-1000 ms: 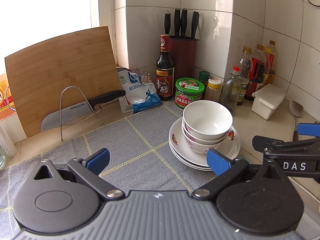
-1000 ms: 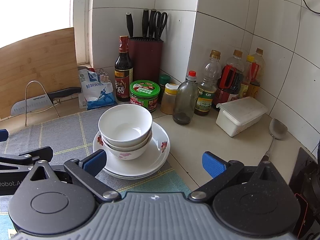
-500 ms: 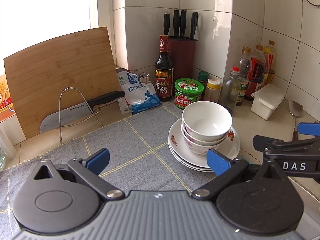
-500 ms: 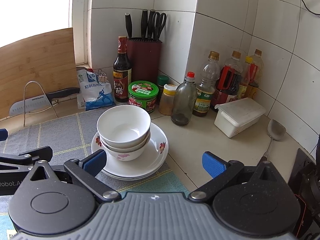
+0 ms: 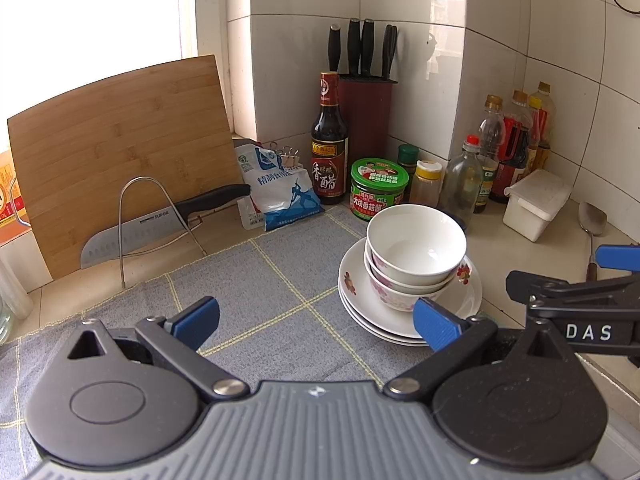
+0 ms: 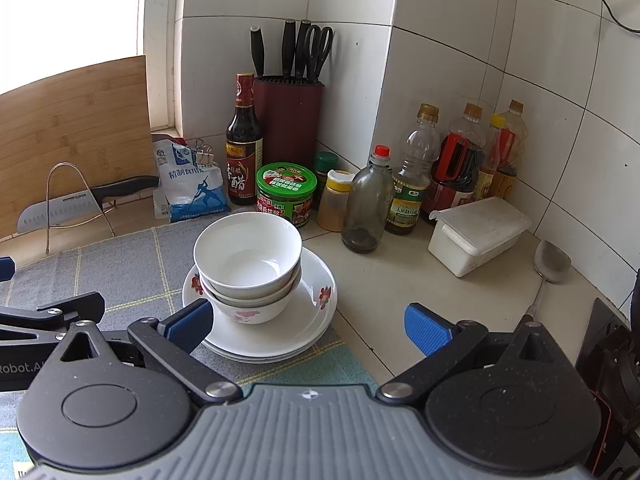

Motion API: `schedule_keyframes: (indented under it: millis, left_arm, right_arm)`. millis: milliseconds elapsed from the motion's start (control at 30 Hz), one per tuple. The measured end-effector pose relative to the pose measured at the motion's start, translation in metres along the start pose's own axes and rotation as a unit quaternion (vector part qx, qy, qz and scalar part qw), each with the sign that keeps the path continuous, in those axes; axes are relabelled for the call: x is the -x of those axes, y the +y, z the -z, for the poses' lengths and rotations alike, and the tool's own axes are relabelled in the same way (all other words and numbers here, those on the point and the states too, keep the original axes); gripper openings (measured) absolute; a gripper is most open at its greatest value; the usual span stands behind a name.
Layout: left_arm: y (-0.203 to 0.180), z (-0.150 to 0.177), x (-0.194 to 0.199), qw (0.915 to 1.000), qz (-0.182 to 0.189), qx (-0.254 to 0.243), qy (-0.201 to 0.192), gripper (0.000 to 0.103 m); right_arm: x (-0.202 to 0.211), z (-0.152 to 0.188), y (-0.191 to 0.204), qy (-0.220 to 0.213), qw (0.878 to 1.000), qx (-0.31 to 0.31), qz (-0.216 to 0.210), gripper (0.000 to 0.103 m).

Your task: Organize plates and bowls

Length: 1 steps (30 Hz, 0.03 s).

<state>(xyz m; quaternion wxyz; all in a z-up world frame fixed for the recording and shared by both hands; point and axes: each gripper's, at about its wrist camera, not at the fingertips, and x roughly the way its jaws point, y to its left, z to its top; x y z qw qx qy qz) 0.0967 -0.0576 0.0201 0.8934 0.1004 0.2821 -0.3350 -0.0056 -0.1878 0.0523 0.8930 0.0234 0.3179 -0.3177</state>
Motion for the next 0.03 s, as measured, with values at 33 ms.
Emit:
schedule_keyframes:
  millis: [33]
  left_arm:
    - [0.0001, -0.0002, -0.0002, 1.0, 0.0, -0.001, 0.0, 0.102]
  right_arm:
    - [0.0, -0.0001, 0.0004, 0.0, 1.0, 0.001, 0.0, 0.103]
